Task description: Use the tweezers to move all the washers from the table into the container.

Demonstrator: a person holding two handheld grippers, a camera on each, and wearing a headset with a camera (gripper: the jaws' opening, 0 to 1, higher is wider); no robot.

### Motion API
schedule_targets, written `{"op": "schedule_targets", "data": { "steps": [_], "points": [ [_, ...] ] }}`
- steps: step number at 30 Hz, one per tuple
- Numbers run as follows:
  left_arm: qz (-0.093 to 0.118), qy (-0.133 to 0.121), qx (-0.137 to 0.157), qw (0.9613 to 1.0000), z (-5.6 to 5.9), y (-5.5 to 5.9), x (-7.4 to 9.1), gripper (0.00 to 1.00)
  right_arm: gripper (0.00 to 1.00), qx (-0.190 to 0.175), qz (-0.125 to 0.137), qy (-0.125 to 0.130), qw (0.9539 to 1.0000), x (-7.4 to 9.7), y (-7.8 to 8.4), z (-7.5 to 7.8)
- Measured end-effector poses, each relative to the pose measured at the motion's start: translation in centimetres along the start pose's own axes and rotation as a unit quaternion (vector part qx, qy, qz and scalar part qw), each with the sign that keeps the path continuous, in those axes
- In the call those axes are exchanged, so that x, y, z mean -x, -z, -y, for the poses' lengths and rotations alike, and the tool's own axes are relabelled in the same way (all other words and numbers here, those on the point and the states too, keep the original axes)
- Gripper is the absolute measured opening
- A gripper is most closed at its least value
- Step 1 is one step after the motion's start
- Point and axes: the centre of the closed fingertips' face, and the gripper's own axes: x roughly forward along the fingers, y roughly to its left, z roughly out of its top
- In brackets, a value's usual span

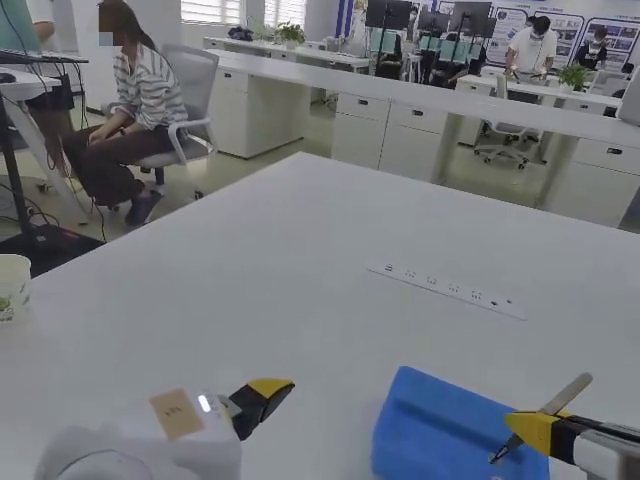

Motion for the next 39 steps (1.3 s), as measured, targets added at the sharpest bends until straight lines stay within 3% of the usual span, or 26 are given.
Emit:
{"op": "schedule_targets", "data": {
  "steps": [16,26,39],
  "points": [
    [-0.006,0.003,-0.002,1.0000,0.1,0.2,-0.1,0.94,0.03,-0.019,-0.028,0.029,0.9990,-2.4,1.5,3.4],
    [-0.007,0.002,0.000,1.0000,0.1,0.2,-0.1,0.94,0.03,-0.004,-0.051,0.036,0.9980,-3.4,2.5,4.2],
    [0.003,0.006,0.008,0.9999,0.2,-0.1,-0.1,0.95,0.03,0.013,-0.060,0.033,0.9976,-4.1,2.9,4.3]
  ]
}}
